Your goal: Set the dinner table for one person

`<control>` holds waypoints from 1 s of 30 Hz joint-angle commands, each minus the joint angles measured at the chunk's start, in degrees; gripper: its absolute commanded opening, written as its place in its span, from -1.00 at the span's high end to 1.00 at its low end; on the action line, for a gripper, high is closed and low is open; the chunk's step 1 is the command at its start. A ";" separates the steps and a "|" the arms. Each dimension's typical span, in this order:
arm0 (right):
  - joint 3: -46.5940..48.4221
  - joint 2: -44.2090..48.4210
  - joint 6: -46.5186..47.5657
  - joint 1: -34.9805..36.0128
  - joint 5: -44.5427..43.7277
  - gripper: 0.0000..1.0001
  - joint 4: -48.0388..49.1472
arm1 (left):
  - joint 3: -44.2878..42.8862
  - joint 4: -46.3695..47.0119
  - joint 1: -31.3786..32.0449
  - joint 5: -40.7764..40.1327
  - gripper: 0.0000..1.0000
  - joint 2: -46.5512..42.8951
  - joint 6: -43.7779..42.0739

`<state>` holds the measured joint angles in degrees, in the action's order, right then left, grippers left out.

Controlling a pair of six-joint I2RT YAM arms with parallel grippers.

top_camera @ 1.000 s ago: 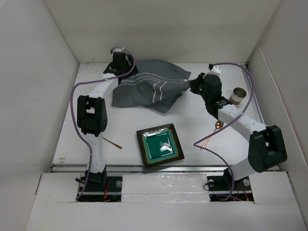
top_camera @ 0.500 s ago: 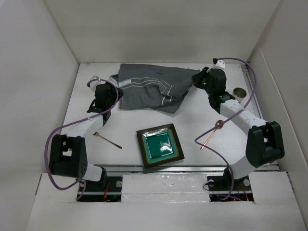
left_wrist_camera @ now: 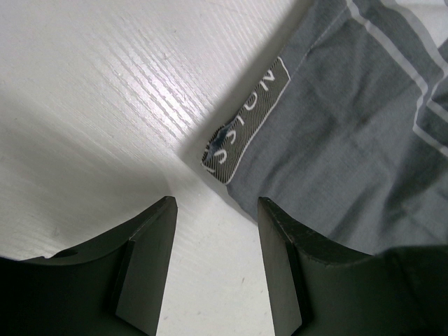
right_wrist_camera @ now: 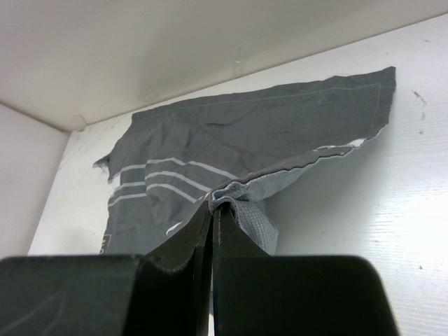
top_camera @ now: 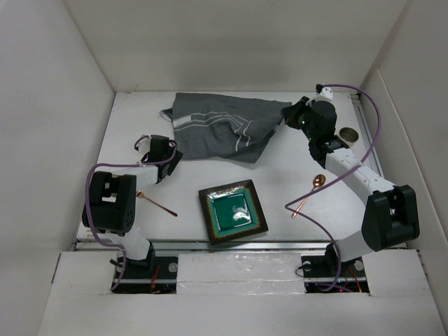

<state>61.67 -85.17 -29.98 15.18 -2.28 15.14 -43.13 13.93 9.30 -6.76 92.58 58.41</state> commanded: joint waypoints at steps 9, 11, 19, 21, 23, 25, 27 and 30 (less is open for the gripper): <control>-0.67 3.16 -0.78 -0.85 1.23 1.00 4.73 | -5.47 1.09 0.72 -2.81 0.26 5.16 3.20; -0.67 2.99 -0.87 -0.85 1.49 1.00 4.90 | -6.43 0.75 0.72 -2.64 0.37 6.12 2.85; 0.47 3.86 -1.49 -1.90 3.52 1.00 3.42 | -11.17 0.93 -0.86 -1.67 1.00 6.57 -1.63; 2.04 5.53 -1.49 -2.52 3.51 1.00 1.40 | -15.37 -0.92 -0.86 -2.98 1.00 2.28 -4.08; 4.24 7.02 -1.58 -3.13 3.43 1.00 -0.45 | -18.37 -1.71 -0.86 -3.78 1.00 -4.11 -5.23; 9.22 9.31 -0.62 -3.67 2.73 1.00 -4.04 | -24.52 -3.56 -0.86 -5.62 1.00 -8.53 -8.38; 13.30 11.60 0.79 -3.67 0.88 1.00 -7.92 | -31.92 -6.02 -0.86 -6.77 1.00 -14.00 -9.98; 21.02 13.87 2.11 -4.72 0.18 1.00 -12.39 | -40.78 -9.36 -0.86 -7.12 1.00 -18.82 -13.14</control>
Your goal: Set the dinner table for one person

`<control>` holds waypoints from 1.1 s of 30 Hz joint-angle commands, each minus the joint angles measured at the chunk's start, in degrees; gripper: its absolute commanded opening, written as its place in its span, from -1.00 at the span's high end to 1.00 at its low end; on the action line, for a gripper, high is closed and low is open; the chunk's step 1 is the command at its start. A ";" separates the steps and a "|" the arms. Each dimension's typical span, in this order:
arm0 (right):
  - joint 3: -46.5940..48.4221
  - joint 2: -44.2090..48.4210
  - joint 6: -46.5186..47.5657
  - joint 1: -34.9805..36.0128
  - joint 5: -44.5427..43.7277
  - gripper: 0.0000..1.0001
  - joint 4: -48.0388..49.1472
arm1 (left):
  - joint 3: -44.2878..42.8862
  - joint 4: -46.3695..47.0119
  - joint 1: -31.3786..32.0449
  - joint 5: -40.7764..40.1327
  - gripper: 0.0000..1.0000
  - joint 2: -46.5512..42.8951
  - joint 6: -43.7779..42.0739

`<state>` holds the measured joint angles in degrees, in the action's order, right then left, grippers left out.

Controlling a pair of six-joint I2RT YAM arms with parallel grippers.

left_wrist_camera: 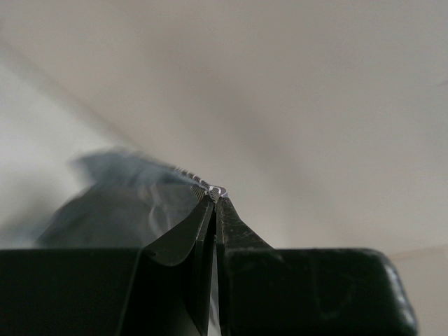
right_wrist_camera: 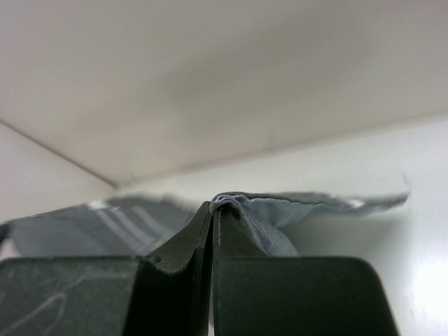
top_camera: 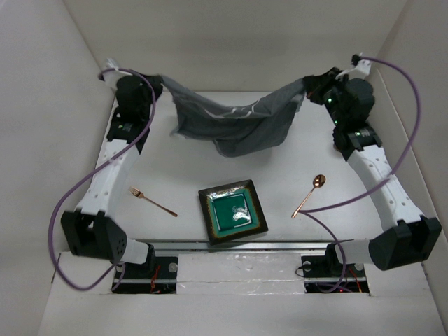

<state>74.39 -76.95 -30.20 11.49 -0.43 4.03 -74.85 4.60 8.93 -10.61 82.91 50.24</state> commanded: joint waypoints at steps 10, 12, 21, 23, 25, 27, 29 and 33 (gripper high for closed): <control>26.15 12.43 4.44 -3.05 1.64 1.00 -14.57 | -17.44 -3.72 -0.49 -2.92 1.00 -22.26 -9.10; 27.29 13.31 4.62 -3.05 1.66 1.00 -16.15 | -17.96 -4.42 -0.49 -2.14 1.00 -22.71 -9.54; 23.26 13.94 5.41 -3.58 1.49 1.00 -15.29 | -19.12 -9.44 -0.49 3.40 1.00 -12.17 -12.80; 22.47 11.83 5.67 -4.97 1.66 1.00 -15.37 | -18.93 -9.35 -0.49 2.97 1.00 -8.48 -13.23; 21.85 7.44 5.67 -5.68 2.44 1.00 -14.15 | -20.94 -10.48 -0.49 3.49 1.00 -3.23 -13.85; 21.68 4.37 5.32 -6.29 4.11 1.00 -12.13 | -23.23 -10.32 -0.49 4.45 1.00 0.21 -14.29; 21.94 -0.12 5.15 -6.30 4.91 1.00 -10.28 | -27.60 -11.19 -0.49 5.42 1.00 6.19 -14.29; 27.01 -9.43 3.75 -6.30 6.84 1.00 -8.26 | -37.43 -11.98 -7.94 22.34 1.00 18.31 -7.64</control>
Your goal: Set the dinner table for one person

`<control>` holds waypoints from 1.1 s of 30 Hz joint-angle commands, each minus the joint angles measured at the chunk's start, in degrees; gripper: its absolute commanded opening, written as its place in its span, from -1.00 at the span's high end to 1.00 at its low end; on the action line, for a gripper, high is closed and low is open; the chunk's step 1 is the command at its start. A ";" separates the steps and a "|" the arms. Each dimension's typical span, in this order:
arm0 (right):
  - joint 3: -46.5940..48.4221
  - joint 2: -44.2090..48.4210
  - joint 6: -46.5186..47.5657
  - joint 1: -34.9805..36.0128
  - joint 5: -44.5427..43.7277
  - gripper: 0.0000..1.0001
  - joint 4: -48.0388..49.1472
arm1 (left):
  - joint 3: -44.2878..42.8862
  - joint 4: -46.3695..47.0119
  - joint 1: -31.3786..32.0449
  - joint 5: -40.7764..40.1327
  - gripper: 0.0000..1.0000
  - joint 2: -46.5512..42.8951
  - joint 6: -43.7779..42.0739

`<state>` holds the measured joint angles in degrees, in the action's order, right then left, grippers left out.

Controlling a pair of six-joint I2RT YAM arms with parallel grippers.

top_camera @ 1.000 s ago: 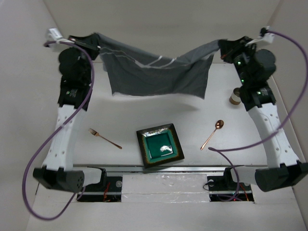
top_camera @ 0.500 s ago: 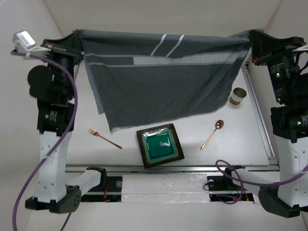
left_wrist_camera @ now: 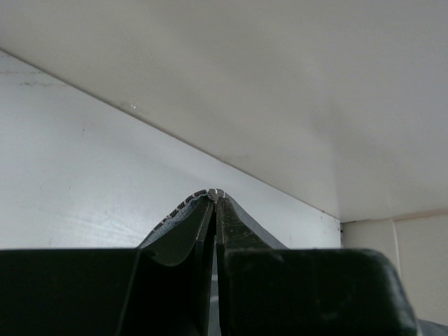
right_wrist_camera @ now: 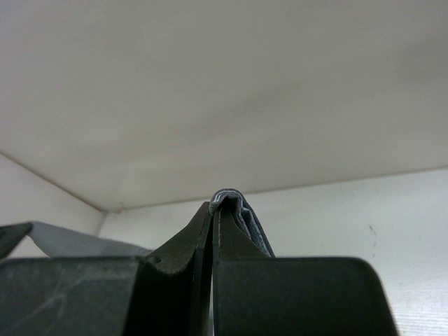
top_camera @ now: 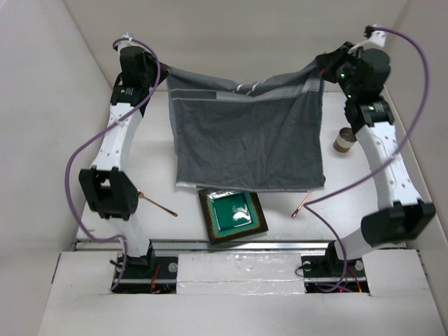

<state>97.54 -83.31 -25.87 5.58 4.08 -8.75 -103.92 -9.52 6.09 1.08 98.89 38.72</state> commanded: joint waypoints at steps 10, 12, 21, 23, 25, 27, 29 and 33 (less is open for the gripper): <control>21.82 -14.78 -3.22 -2.07 7.17 1.00 2.43 | -30.38 2.49 -10.39 18.78 1.00 10.09 8.57; 17.62 -11.71 -2.88 -2.07 6.82 1.00 5.14 | -21.01 5.29 -11.27 18.78 1.00 4.77 7.95; -28.85 2.62 -4.63 -2.60 9.20 1.00 20.96 | 36.98 26.73 -11.80 16.76 1.00 -18.44 6.81; -38.33 3.15 -4.72 -3.12 9.37 1.00 24.20 | 50.04 32.88 -11.80 15.28 1.00 -20.57 6.63; -42.94 0.88 -4.98 -3.12 9.28 1.00 26.32 | 56.69 38.22 -11.80 14.30 1.00 -22.07 8.12; -46.10 -1.84 -5.24 -3.65 10.77 1.00 27.91 | 64.08 42.19 -11.80 13.77 1.00 -20.68 10.30; -46.73 -5.35 -5.07 -4.17 13.39 1.00 27.48 | 67.51 44.14 -11.80 15.34 1.00 -18.57 10.68; -48.93 -6.25 -4.63 -4.18 13.85 1.00 28.26 | 70.86 47.39 -11.80 16.41 1.00 -15.31 11.11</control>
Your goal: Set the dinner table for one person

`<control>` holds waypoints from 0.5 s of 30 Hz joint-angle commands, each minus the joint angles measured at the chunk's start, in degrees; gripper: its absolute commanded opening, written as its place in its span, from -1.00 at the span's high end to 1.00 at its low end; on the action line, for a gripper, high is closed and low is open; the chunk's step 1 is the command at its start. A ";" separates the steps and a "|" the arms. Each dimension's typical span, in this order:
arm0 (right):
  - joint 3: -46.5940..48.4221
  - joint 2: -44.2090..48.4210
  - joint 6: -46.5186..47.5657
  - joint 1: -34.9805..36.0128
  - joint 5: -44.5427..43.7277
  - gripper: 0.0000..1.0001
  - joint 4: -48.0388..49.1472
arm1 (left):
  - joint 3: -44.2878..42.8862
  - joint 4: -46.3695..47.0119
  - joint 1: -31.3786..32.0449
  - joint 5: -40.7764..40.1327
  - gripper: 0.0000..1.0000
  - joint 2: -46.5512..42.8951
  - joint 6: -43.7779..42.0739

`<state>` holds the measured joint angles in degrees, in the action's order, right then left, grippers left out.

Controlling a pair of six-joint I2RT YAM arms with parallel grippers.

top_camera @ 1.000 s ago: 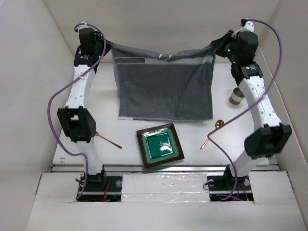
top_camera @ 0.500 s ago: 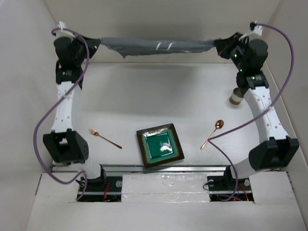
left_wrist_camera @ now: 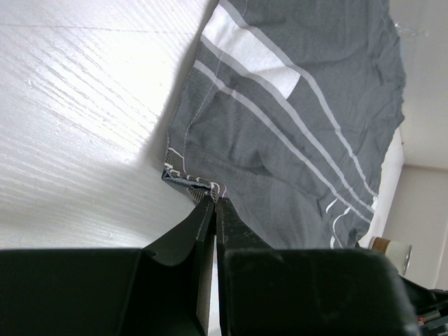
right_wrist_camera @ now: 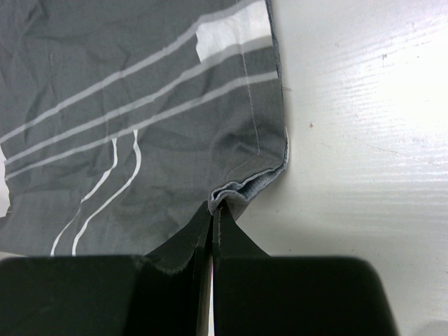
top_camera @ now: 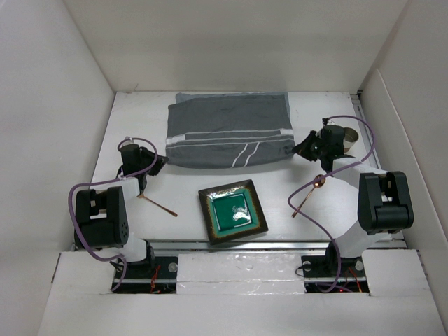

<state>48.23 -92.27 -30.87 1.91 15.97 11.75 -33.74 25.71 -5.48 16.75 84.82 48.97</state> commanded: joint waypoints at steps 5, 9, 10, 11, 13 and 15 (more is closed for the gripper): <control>-3.21 4.73 0.64 -0.51 -0.05 1.00 5.74 | 4.72 12.69 -0.24 -0.22 1.00 -3.34 0.69; -7.09 6.92 -0.06 0.02 -1.81 1.00 5.74 | 7.89 11.73 0.28 -2.25 1.00 -8.33 0.16; -7.79 7.62 -0.24 0.02 -2.51 0.98 5.74 | 8.59 11.38 0.29 -2.77 1.00 -9.22 0.25; -9.10 7.98 -0.50 0.02 -3.04 0.96 5.66 | 9.30 10.94 0.90 -3.74 0.97 -10.01 0.07; -9.99 8.85 -0.68 0.54 -3.57 0.77 5.31 | 9.65 9.36 1.52 -4.62 0.63 -11.86 -0.01; -10.69 10.00 -0.77 0.55 -4.80 0.50 3.73 | 10.27 8.92 2.05 -4.71 0.49 -13.70 0.07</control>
<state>38.24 -84.84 -31.70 1.98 13.78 14.48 -24.47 33.47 -4.14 13.45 74.72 49.45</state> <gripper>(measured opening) 0.211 0.245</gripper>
